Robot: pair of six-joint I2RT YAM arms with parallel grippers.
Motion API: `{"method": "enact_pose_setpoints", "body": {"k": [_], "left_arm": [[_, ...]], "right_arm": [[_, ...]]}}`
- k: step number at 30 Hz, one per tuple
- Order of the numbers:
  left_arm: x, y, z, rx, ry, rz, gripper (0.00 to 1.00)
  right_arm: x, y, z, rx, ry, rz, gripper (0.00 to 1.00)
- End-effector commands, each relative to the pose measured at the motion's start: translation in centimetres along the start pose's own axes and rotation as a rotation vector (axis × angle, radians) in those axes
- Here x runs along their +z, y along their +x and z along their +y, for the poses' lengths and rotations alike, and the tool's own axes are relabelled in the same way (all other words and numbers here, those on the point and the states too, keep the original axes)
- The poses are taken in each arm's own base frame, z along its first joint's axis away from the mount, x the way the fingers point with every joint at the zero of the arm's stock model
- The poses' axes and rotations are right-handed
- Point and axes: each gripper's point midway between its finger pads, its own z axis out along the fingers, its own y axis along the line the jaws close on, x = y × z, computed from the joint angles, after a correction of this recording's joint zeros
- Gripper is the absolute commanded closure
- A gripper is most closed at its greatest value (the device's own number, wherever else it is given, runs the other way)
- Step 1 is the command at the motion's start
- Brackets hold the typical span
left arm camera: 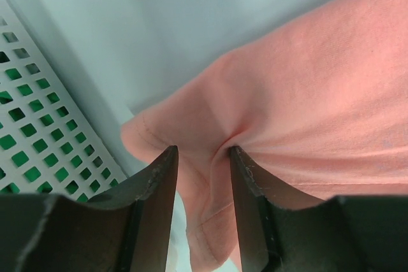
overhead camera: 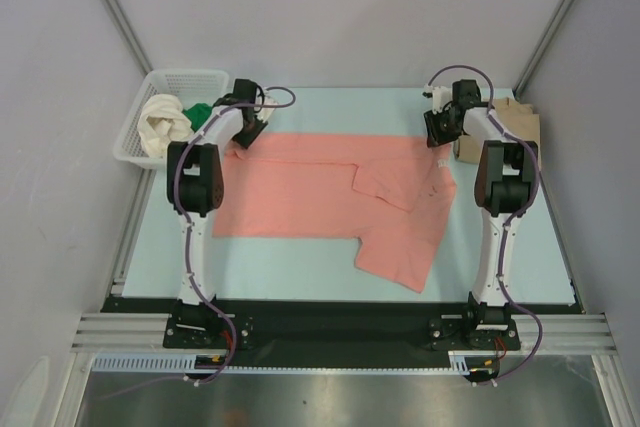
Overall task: Fold and stack the t-shirts
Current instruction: Fold the tshirt
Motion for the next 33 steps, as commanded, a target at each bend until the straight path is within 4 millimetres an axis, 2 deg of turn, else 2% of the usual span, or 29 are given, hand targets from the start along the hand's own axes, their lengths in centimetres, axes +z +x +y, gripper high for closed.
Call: {"method": "enact_pose_setpoints", "body": {"k": [1, 8, 15, 17, 22, 26, 27, 28, 29, 30, 31, 32, 33], "left_arm": [[0.7, -0.3, 1.1, -0.006, -0.013, -0.005, 0.57], [1.7, -1.1, 1.9, 0.017, -0.038, -0.005, 0.57], [1.3, -3.4, 3.9, 0.026, -0.094, -0.057, 0.56], [1.5, -3.4, 3.9, 0.035, -0.090, -0.049, 0.56], [0.4, -4.0, 4.6, 0.035, -0.109, -0.074, 0.56], [-1.6, -4.9, 5.5, 0.031, -0.135, -0.113, 0.54], [-2.2, -4.7, 5.4, 0.027, -0.131, -0.114, 0.55], [-4.4, -5.3, 6.0, 0.005, -0.143, -0.150, 0.55], [-5.5, -5.5, 6.0, -0.004, -0.139, -0.166, 0.54], [-5.7, -4.9, 5.1, -0.015, -0.111, -0.158, 0.54], [-7.5, -5.1, 5.4, -0.022, -0.117, -0.179, 0.54], [-7.8, -4.4, 5.0, -0.021, -0.102, -0.165, 0.54], [-7.3, -3.1, 3.9, -0.009, -0.072, -0.134, 0.54]], "right_arm": [[1.2, -1.4, -3.2, -0.042, 0.109, -0.030, 0.66], [2.0, -3.5, -4.0, -0.071, 0.139, -0.074, 0.66], [2.1, -5.0, -4.9, -0.066, 0.169, -0.118, 0.67], [2.4, -5.2, -4.9, -0.071, 0.168, -0.122, 0.67], [2.1, -6.4, -5.0, -0.077, 0.173, -0.152, 0.67], [1.7, -6.4, -4.9, -0.075, 0.169, -0.150, 0.67], [0.9, -7.0, -4.7, -0.079, 0.168, -0.165, 0.67], [0.8, -6.8, -4.6, -0.079, 0.167, -0.161, 0.67], [0.4, -6.9, -4.5, -0.080, 0.167, -0.164, 0.66], [0.1, -7.0, -4.4, -0.080, 0.165, -0.165, 0.66], [-0.6, -7.2, -4.2, -0.082, 0.164, -0.170, 0.66], [-0.8, -7.1, -4.0, -0.083, 0.158, -0.167, 0.66], [-1.0, -7.2, -3.8, -0.085, 0.150, -0.170, 0.66]]}}
